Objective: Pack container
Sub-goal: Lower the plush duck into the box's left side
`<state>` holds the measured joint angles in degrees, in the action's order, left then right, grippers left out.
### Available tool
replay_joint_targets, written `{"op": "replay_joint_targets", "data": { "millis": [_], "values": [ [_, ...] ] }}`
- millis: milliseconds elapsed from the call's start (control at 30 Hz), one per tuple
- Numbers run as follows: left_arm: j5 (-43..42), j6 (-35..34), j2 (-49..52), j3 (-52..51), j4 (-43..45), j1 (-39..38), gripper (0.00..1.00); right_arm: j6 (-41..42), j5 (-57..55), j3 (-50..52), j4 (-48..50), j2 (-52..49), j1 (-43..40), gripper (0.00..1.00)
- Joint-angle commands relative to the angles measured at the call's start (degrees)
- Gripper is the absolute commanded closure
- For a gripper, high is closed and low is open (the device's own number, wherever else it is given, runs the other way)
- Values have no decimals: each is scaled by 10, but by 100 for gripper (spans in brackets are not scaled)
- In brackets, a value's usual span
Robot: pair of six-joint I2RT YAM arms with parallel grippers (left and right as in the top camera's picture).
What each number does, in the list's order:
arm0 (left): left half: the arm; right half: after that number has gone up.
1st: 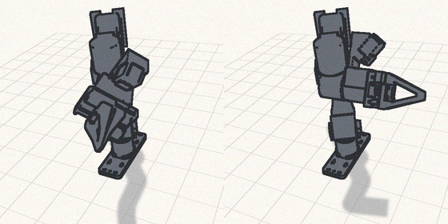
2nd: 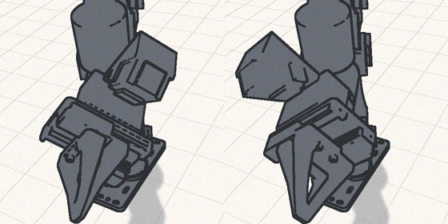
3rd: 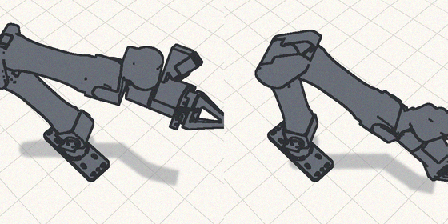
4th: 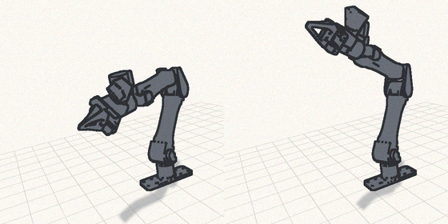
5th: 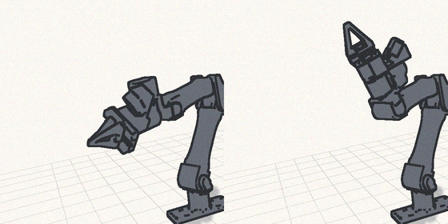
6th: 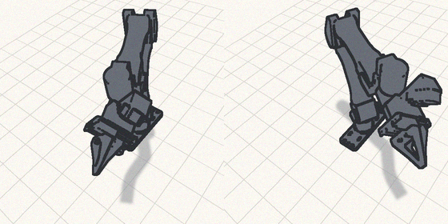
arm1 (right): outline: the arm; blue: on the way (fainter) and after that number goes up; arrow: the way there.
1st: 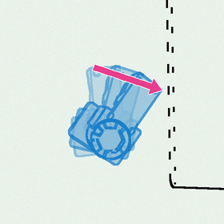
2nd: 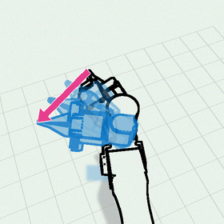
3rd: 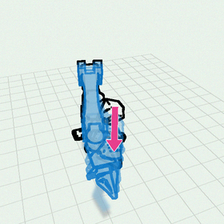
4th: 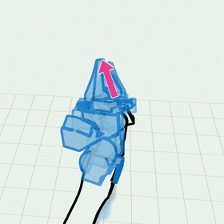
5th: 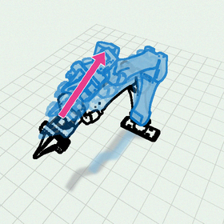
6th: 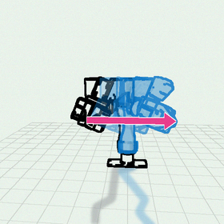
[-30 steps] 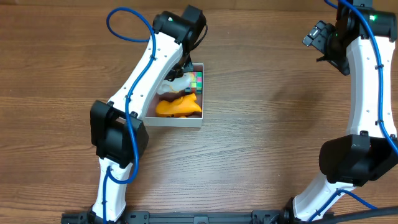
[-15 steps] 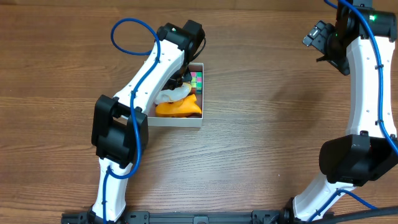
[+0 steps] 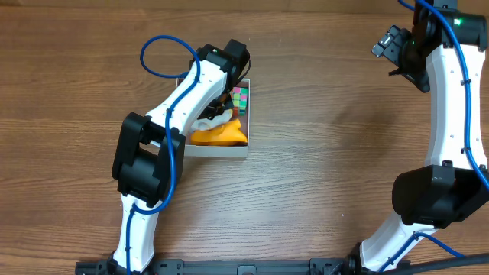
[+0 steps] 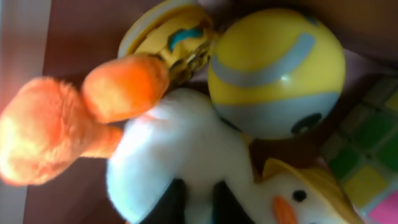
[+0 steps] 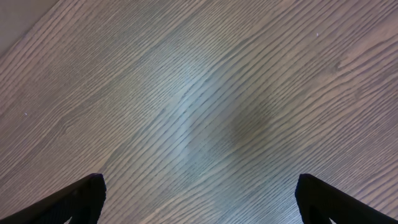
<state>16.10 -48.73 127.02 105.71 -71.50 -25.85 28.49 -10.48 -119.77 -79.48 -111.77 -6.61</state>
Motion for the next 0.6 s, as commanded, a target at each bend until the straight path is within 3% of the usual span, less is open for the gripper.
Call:
{"op": "replay_joint_targets", "data": {
  "millis": [0,133,200,333,567],
  "values": [
    [-18,-10,2,-24,-9,-1,62,3,-2,-1,3,9,2,0],
    [-32,-10,2,-24,-4,-1,49,3,-2,-1,3,9,2,0],
    [-38,-10,2,-24,-2,-1,36,3,-2,-1,3,9,2,0],
    [-42,-10,2,-24,1,-1,19,3,-2,-1,3,9,2,0],
    [-39,-5,2,-14,4,-1,18,3,-2,-1,3,9,2,0]
  ]
}}
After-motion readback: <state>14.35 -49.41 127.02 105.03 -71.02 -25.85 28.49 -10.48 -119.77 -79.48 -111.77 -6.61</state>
